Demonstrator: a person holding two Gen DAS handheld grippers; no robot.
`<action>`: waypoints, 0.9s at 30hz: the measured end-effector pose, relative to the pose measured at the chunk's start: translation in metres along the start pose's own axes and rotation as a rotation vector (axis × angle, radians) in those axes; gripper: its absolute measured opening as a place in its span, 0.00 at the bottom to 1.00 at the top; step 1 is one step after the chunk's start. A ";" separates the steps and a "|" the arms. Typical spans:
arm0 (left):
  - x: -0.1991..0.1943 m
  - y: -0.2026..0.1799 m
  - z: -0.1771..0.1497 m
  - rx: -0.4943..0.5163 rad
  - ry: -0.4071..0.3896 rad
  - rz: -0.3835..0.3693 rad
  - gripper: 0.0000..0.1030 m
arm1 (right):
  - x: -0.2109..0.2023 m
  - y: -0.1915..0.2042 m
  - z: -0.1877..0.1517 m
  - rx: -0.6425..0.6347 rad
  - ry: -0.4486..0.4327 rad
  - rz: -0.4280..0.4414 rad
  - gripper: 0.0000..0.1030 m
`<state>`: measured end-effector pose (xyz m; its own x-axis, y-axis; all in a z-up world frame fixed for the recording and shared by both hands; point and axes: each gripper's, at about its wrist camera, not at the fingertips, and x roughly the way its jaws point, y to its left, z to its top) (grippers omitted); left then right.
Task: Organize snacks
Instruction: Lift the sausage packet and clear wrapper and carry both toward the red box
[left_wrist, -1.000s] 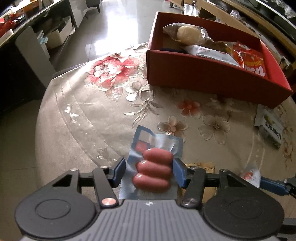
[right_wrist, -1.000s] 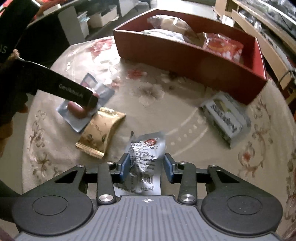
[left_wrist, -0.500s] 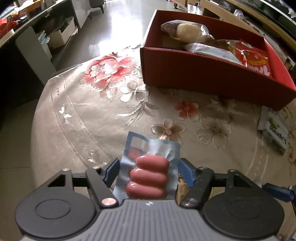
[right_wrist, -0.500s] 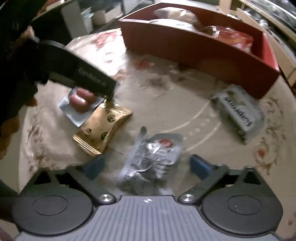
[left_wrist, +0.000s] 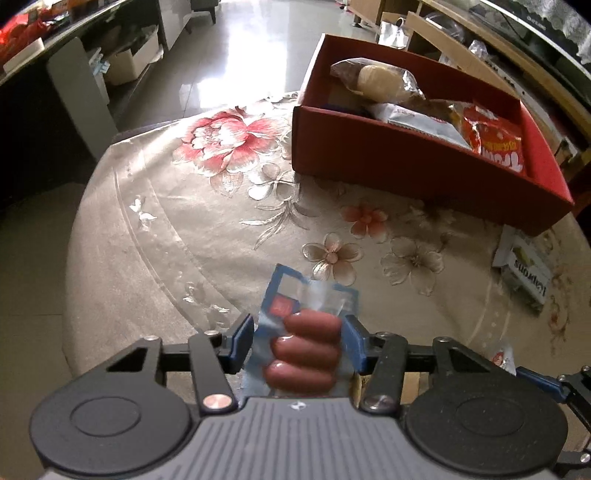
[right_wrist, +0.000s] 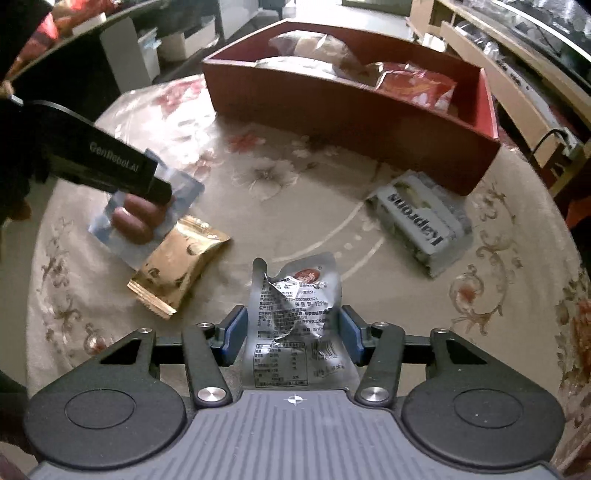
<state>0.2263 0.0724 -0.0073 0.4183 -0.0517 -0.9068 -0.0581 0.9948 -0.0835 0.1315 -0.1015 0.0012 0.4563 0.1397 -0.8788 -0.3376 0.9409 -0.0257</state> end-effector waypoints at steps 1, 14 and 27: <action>0.000 -0.001 0.000 0.005 0.000 0.001 0.53 | -0.001 -0.002 0.000 0.007 -0.005 -0.004 0.59; 0.030 -0.019 0.006 0.024 0.022 0.048 0.92 | 0.005 -0.009 0.000 0.030 0.015 0.026 0.60; 0.008 -0.011 -0.001 -0.046 0.007 -0.002 0.66 | -0.010 -0.012 0.006 0.043 -0.053 0.045 0.60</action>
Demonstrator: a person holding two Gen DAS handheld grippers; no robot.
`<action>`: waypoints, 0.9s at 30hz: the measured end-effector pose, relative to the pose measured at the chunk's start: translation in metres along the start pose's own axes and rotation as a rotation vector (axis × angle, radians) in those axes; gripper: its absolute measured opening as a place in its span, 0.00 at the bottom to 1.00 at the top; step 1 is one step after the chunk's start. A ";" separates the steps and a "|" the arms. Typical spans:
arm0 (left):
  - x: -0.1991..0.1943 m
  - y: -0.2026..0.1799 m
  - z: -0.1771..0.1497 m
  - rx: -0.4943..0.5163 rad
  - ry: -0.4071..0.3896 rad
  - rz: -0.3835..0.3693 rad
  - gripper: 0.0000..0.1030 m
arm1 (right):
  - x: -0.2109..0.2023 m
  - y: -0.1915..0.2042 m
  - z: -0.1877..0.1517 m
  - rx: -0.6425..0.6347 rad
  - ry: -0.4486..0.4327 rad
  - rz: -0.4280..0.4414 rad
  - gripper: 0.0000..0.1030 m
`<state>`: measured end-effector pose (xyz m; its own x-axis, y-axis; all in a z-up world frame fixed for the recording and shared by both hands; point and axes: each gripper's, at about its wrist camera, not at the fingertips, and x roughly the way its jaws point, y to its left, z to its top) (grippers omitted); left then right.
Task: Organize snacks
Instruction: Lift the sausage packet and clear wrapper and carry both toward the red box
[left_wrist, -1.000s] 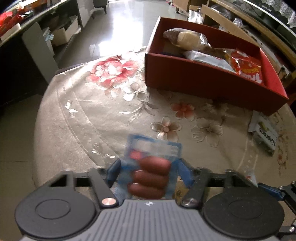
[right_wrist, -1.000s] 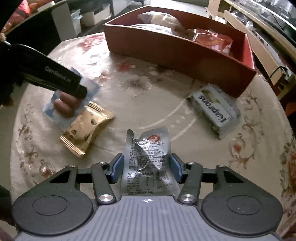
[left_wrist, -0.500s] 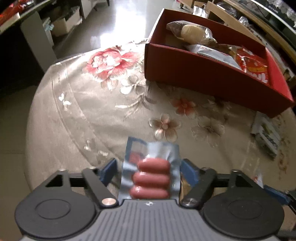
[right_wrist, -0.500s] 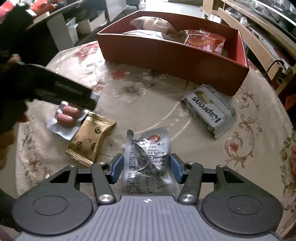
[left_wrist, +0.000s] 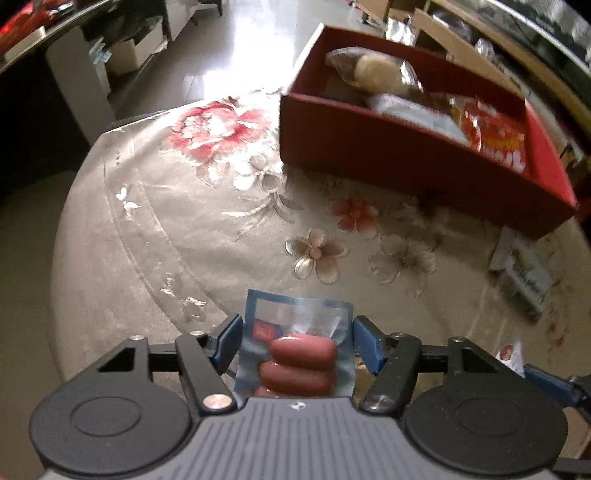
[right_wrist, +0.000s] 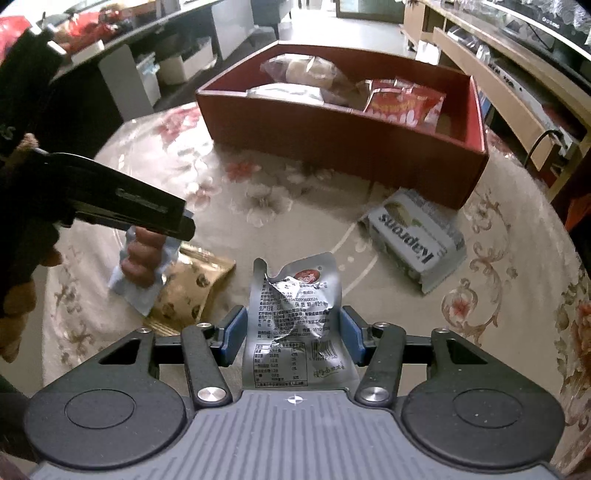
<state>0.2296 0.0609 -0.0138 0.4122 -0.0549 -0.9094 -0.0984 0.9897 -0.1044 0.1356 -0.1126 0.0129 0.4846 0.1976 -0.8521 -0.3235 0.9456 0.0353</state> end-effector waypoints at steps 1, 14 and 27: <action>-0.005 0.001 0.001 -0.004 -0.013 -0.007 0.66 | -0.002 -0.001 0.001 0.005 -0.008 0.001 0.60; -0.043 -0.007 0.008 0.005 -0.105 -0.081 0.65 | -0.016 -0.016 0.016 0.058 -0.092 -0.004 0.60; -0.062 -0.018 0.015 0.020 -0.152 -0.127 0.64 | -0.025 -0.027 0.035 0.098 -0.151 -0.004 0.60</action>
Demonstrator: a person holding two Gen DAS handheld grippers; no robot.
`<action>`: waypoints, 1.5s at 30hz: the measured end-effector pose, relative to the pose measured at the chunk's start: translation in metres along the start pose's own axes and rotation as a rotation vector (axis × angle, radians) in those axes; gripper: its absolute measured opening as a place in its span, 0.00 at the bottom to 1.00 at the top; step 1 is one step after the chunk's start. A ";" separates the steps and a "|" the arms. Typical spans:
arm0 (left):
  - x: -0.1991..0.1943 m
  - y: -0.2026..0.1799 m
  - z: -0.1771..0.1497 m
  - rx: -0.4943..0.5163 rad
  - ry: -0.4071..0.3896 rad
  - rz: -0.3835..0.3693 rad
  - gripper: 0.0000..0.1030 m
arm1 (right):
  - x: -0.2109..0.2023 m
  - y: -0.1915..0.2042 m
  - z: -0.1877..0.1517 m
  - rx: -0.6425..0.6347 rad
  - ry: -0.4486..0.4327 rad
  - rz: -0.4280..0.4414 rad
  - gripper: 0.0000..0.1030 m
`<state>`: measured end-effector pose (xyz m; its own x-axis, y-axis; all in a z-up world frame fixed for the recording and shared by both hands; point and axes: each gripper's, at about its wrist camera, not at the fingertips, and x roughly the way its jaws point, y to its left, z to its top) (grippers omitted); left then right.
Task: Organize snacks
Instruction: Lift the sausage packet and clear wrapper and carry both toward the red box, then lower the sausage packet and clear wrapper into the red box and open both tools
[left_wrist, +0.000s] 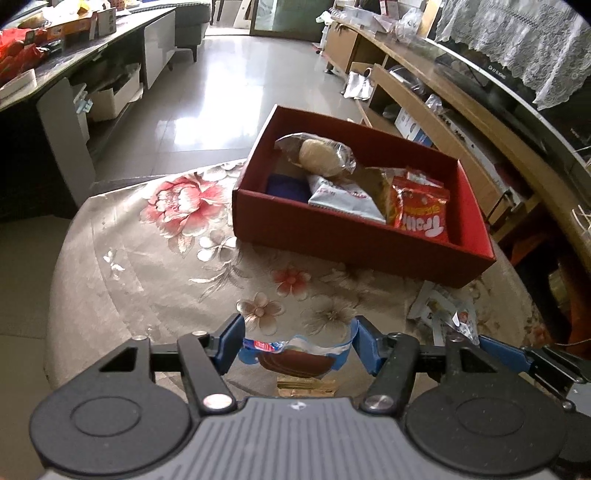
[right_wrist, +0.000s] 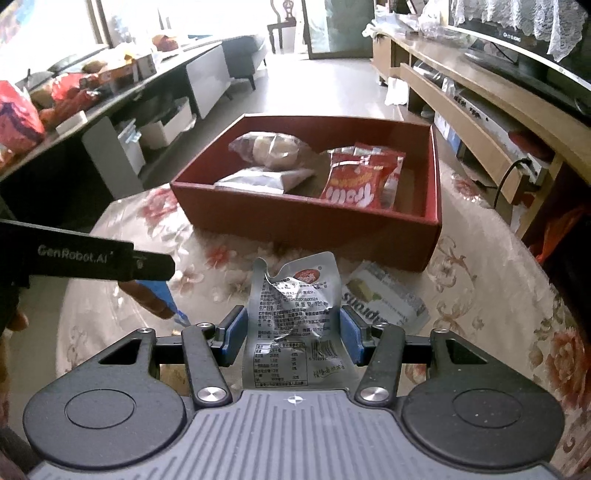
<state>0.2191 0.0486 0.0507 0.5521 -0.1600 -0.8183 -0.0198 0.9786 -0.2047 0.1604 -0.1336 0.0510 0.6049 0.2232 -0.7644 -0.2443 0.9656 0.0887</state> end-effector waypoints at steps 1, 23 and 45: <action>-0.001 -0.001 0.001 0.000 -0.003 -0.004 0.64 | -0.001 0.000 0.003 0.002 -0.007 0.002 0.60; -0.003 -0.033 0.043 0.023 -0.064 -0.038 0.64 | 0.001 -0.011 0.044 0.037 -0.085 0.008 0.60; 0.020 -0.062 0.094 0.039 -0.100 -0.042 0.64 | 0.020 -0.030 0.087 0.045 -0.119 -0.002 0.60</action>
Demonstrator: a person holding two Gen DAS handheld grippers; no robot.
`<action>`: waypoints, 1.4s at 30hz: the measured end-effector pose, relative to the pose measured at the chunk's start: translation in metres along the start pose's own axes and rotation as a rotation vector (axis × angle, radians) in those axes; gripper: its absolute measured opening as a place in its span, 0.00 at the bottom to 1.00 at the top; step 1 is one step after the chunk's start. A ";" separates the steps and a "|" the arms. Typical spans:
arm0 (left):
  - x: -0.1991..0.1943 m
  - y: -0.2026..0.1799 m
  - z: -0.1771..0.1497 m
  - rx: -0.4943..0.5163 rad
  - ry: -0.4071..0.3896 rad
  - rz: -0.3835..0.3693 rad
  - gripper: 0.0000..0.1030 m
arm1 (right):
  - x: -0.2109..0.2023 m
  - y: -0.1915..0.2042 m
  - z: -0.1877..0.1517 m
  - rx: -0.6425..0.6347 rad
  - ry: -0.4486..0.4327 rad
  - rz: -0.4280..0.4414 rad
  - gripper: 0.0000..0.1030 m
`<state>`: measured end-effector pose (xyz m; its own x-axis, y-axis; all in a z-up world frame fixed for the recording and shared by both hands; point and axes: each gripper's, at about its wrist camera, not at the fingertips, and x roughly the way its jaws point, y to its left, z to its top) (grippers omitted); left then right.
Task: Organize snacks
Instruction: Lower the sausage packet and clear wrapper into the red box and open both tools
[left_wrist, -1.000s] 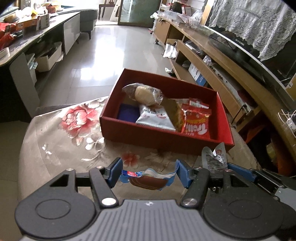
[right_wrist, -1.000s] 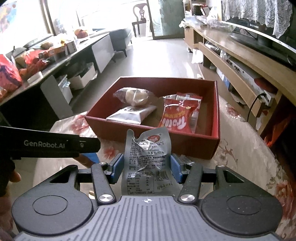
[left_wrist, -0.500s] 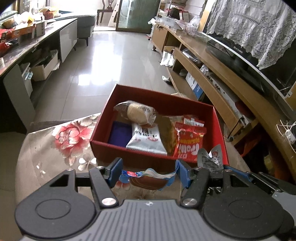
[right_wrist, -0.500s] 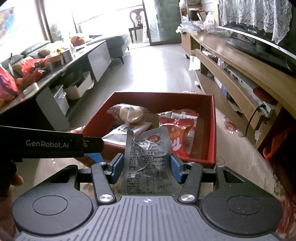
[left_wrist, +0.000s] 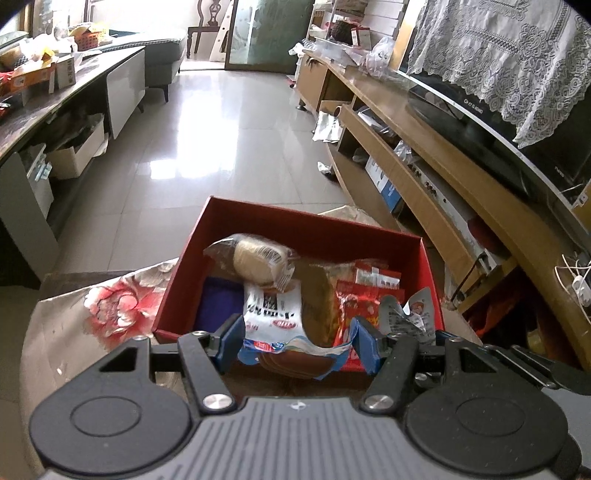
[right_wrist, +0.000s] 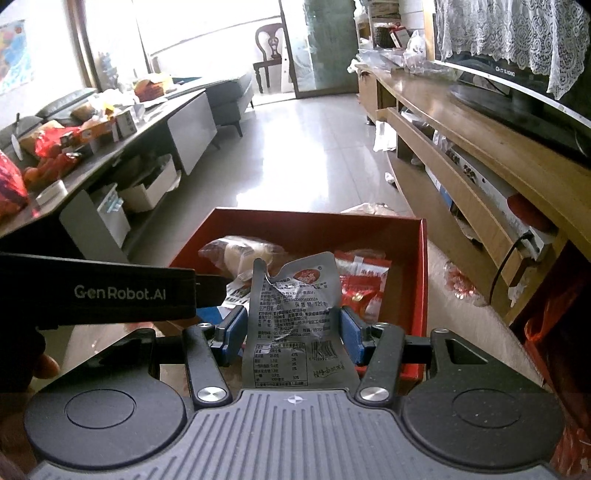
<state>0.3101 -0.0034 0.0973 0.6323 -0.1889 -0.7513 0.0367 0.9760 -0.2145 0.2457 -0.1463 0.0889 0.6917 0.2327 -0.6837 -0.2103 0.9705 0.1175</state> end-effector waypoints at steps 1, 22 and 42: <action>0.001 -0.001 0.001 0.002 0.000 0.001 0.64 | 0.001 -0.001 0.001 0.001 -0.001 -0.001 0.60; 0.033 -0.017 0.022 0.014 0.002 0.010 0.64 | 0.029 -0.017 0.019 0.022 0.018 -0.018 0.60; 0.083 -0.010 0.026 0.001 0.051 0.079 0.65 | 0.078 -0.028 0.017 0.025 0.108 -0.047 0.63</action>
<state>0.3828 -0.0263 0.0531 0.5931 -0.1164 -0.7966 -0.0108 0.9882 -0.1525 0.3169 -0.1547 0.0446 0.6218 0.1799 -0.7623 -0.1614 0.9818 0.1000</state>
